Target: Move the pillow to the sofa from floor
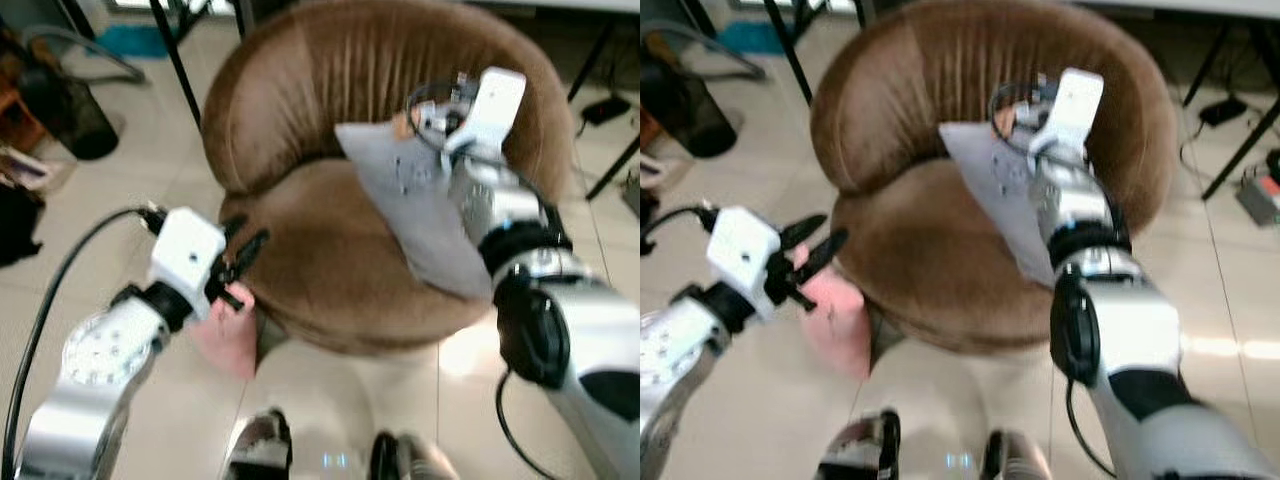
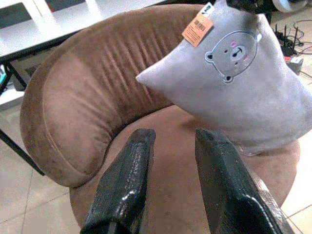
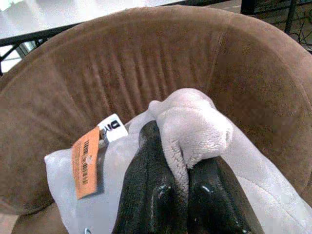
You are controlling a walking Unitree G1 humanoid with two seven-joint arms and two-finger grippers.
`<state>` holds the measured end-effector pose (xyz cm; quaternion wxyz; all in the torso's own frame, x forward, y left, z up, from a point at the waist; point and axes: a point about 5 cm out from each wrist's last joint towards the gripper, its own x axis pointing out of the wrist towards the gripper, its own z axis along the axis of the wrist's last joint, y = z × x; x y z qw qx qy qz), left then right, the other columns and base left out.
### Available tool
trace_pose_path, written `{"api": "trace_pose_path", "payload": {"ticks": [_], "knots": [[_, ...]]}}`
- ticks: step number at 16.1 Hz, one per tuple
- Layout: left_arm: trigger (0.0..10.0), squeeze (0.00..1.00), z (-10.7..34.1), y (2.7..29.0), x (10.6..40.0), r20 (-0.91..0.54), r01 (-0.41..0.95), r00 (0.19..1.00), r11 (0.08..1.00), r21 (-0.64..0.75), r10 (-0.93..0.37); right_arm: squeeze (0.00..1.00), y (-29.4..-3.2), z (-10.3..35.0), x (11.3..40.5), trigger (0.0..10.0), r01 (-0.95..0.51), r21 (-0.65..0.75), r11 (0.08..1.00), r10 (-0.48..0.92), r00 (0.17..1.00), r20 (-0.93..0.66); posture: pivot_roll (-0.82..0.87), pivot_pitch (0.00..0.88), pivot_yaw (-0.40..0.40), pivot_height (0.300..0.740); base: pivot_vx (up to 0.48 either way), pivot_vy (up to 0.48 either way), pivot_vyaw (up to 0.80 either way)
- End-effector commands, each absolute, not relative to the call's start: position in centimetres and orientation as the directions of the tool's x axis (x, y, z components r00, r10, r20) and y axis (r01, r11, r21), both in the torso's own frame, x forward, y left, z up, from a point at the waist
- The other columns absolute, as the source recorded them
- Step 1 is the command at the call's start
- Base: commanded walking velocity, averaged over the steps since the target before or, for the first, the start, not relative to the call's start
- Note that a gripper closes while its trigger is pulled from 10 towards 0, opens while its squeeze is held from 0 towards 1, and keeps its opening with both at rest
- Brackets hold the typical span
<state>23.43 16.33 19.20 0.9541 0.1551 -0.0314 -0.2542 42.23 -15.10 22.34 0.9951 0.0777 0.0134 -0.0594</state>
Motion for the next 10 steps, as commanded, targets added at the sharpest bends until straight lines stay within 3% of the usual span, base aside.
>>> {"api": "trace_pose_path", "payload": {"ticks": [1, 3, 4, 10], "knots": [[10.0, 0.00, 19.7, 16.6, 23.1, -0.006, 0.461, 0.874, 0.825, 0.326, -0.486, 0.00, -14.8, 23.1, 42.4, 10.0, 0.097, 0.144, 0.985, -0.097, 0.995, -0.008, 0.19, 0.264, 0.021, 0.740, 0.000, 0.000, 0.00], [10.0, 0.00, 20.0, 16.9, 22.8, -0.003, 0.435, 0.888, 0.836, 0.333, -0.461, 0.04, -13.9, 24.2, 42.6, 10.0, 0.072, 0.091, 0.993, -0.074, 0.997, 0.018, 0.21, 0.278, 0.009, 0.740, 0.000, 0.000, 0.00], [10.0, 0.00, 20.2, 17.1, 22.7, -0.001, 0.424, 0.893, 0.841, 0.336, -0.450, 1.00, -13.4, 24.8, 42.7, 10.0, 0.001, 0.088, 0.996, -0.005, 0.999, 0.039, 0.22, 0.276, 0.007, 0.740, 0.000, 0.000, 0.00], [10.0, 0.00, 20.7, 17.6, 23.1, 0.010, 0.383, 0.911, 0.855, 0.350, -0.412, 1.00, -13.6, 30.8, 42.9, 10.0, 0.000, 0.086, 0.996, -0.023, 0.965, 0.260, 0.22, 0.256, 0.004, 0.740, 0.000, 0.000, 0.00]]}}
